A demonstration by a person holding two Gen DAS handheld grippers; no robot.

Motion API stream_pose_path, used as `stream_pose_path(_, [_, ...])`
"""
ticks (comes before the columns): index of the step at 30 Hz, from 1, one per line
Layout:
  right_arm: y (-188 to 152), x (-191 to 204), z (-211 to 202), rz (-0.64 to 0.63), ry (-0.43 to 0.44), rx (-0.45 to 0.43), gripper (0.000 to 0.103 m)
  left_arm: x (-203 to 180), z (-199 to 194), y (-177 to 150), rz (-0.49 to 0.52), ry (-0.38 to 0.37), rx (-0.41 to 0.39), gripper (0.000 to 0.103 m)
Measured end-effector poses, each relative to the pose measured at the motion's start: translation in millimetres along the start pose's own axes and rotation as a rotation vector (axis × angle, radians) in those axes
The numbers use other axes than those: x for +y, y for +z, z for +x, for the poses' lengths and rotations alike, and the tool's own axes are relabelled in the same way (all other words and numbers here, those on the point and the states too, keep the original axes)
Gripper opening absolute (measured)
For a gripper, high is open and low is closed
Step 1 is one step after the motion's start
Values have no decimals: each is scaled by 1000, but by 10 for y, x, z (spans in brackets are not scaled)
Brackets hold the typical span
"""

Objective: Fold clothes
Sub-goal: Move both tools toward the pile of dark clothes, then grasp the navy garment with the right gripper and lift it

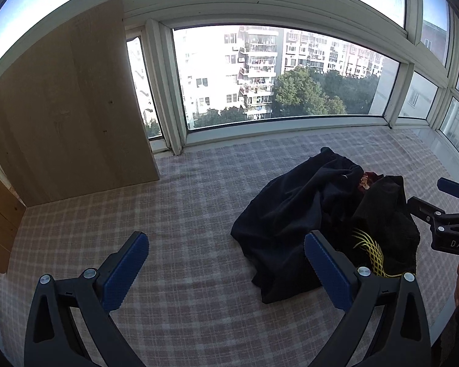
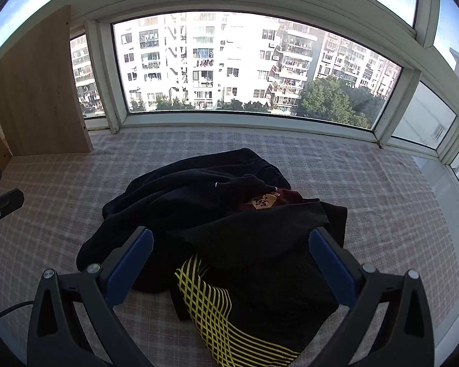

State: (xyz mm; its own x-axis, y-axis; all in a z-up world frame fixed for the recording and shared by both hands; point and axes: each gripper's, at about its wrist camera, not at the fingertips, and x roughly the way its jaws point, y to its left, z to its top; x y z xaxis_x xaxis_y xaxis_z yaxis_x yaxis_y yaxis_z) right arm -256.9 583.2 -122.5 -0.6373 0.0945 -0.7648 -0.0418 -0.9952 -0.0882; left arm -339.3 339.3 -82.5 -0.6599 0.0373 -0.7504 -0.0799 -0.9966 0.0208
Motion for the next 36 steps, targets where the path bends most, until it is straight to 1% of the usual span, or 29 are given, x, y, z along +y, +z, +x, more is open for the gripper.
stream_pose_path(4, [192, -166, 426, -122, 39, 72, 103, -24, 212, 98, 14, 8, 10, 102])
stream_pose_path(7, [324, -327, 731, -163, 58, 105, 103, -28, 360, 130, 22, 15, 25, 102])
stream_pose_path(14, [615, -897, 1248, 66, 219, 176, 103, 1, 680, 121, 18, 19, 75, 102])
stream_pose_path(17, [674, -966, 1405, 78, 201, 181, 103, 7, 778, 108, 15, 19, 95, 102])
stream_pose_path(21, [753, -914, 1621, -9, 164, 193, 103, 14, 848, 99, 19, 21, 106, 102])
stream_pose_path(24, [792, -908, 1851, -47, 160, 243, 103, 24, 872, 104, 22, 28, 106, 102])
stream_pose_path(28, [821, -1025, 2216, -7, 168, 311, 100, 42, 912, 122, 21, 32, 106, 102])
stream_pose_path(30, [817, -1112, 2407, 29, 175, 357, 83, 43, 939, 131, 24, 35, 107, 102])
stream_pose_path(31, [800, -1166, 2512, 62, 186, 393, 62, 43, 952, 135, 25, 36, 108, 102])
stream_pose_path(32, [783, -1205, 2613, 95, 205, 430, 44, 43, 970, 136, 26, 37, 111, 102])
stream_pose_path(33, [762, -1228, 2707, 119, 228, 466, 41, 43, 988, 137, 27, 37, 114, 102])
stream_pose_path(36, [728, -1142, 2832, 61, 208, 492, 40, 48, 1033, 131, 25, 35, 122, 102])
